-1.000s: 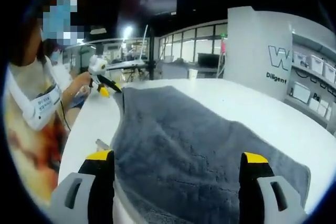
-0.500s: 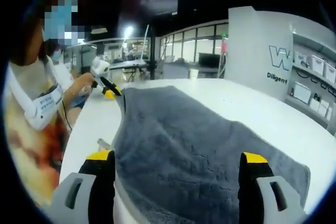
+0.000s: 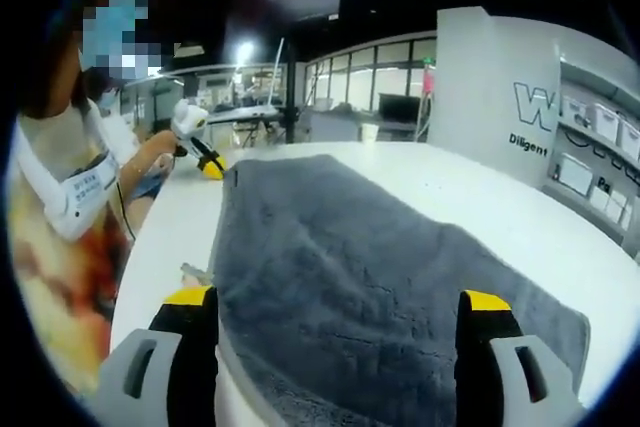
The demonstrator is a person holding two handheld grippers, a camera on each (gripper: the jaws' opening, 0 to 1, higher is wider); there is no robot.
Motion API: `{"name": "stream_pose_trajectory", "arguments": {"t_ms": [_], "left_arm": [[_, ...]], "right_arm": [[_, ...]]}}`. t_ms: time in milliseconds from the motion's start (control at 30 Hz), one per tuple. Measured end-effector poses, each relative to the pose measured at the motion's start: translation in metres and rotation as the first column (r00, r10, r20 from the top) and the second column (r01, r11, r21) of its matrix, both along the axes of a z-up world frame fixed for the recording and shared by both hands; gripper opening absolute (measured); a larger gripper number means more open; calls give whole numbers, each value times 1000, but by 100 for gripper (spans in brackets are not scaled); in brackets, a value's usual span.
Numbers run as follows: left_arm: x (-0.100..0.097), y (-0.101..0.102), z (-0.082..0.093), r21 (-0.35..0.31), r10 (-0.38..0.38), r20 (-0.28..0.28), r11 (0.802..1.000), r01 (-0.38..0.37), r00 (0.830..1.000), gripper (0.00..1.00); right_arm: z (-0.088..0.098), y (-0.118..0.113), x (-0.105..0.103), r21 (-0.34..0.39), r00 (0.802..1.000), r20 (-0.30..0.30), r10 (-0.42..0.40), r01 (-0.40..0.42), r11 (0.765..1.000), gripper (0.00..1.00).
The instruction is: Open the folded towel by lifting each exposed corner and separating the folded layers until the towel lies flat within the target outline without major curled edges
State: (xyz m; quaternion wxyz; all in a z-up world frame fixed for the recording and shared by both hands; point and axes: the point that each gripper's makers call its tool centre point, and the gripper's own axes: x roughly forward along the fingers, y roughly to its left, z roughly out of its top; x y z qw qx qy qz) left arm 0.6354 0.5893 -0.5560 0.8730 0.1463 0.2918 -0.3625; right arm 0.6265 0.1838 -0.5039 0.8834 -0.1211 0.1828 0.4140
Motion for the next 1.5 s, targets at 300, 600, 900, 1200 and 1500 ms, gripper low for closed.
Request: {"name": "stream_pose_trajectory", "arguments": {"t_ms": [300,600,900,1200,1500], "left_arm": [[-13,2,0,74,-28,-30,997,30,999,6],[-26,10,-1,119,-70,-72,990,78,995,5],[-32,25,-1,156,-75,-103,984,91,992,5],[-31,43,-2,142,-20,-123,989,37,992,5],[-35,50,-2,147,-6,-127,989,25,992,5]], "right_arm": [[-1,-2,-1,-6,1000,-1,-4,4,1000,99],[-3,-3,-2,-10,1000,-2,-4,4,1000,99],[-7,-3,-5,-18,1000,-7,-3,3,1000,99],[-7,-5,-6,-25,1000,-8,-2,2,1000,99],[-8,-6,-8,-31,1000,-9,2,-2,1000,99]]}}
